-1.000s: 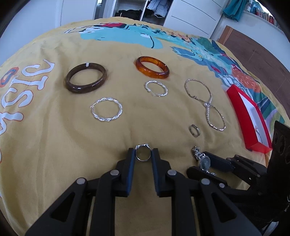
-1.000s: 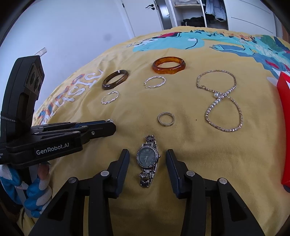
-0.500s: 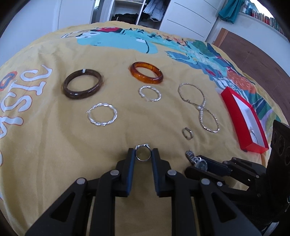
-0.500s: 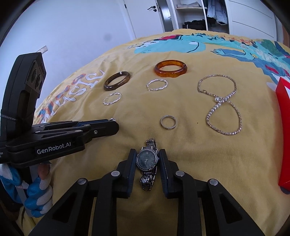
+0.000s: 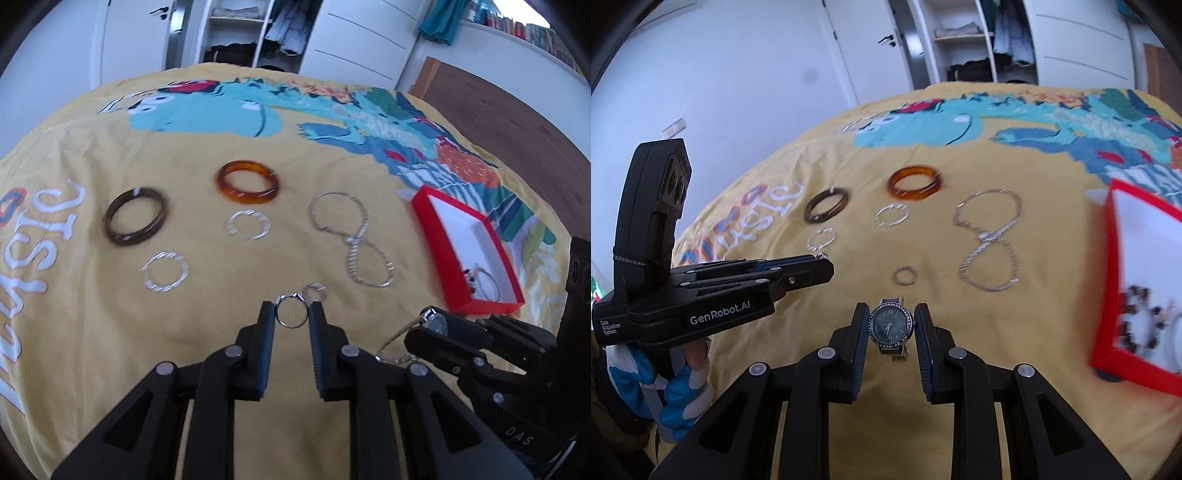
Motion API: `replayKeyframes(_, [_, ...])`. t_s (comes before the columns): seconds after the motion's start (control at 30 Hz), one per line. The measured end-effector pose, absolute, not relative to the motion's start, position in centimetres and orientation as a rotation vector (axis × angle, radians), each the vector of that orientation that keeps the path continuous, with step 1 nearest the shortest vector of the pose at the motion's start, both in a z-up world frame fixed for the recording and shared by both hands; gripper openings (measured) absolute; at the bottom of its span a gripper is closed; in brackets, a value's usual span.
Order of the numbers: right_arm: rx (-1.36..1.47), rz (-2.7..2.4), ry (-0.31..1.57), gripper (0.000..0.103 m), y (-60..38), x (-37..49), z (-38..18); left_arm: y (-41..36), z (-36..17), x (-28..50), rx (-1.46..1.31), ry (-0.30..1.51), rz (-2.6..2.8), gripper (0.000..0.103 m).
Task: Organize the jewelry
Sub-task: 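Carry the ring with the left tool while the right tool carries the watch into the box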
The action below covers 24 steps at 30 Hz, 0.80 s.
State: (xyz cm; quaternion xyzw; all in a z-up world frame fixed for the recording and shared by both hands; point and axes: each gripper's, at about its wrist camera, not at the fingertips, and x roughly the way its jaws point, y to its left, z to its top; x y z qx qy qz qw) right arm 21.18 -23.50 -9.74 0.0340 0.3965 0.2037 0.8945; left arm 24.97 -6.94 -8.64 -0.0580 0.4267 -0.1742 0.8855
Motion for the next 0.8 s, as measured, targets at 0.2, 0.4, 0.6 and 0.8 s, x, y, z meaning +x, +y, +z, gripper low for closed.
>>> replayKeyframes(0.2, [0.093, 0.315, 0.760, 0.025, -30.1, 21.2, -6.5, -13.3, -6.6, 26.2, -0.107, 0.874, -0.476, 0.017])
replayKeyframes(0.4, [0.085, 0.172, 0.704, 0.025, -38.0, 22.9, -4.1, -20.9, -4.7, 28.4, -0.083, 0.849, -0.597, 0.017])
replayKeyframes(0.6, [0.106, 0.072, 0.691, 0.025, -43.9, 25.4, -3.8, -28.6, -4.3, 31.2, -0.037, 0.853, -0.668, 0.017])
replayKeyframes(0.8, [0.123, 0.015, 0.732, 0.025, -47.5, 28.5, -5.7, -34.2, -6.7, 34.1, -0.002, 0.928, -0.641, 0.017])
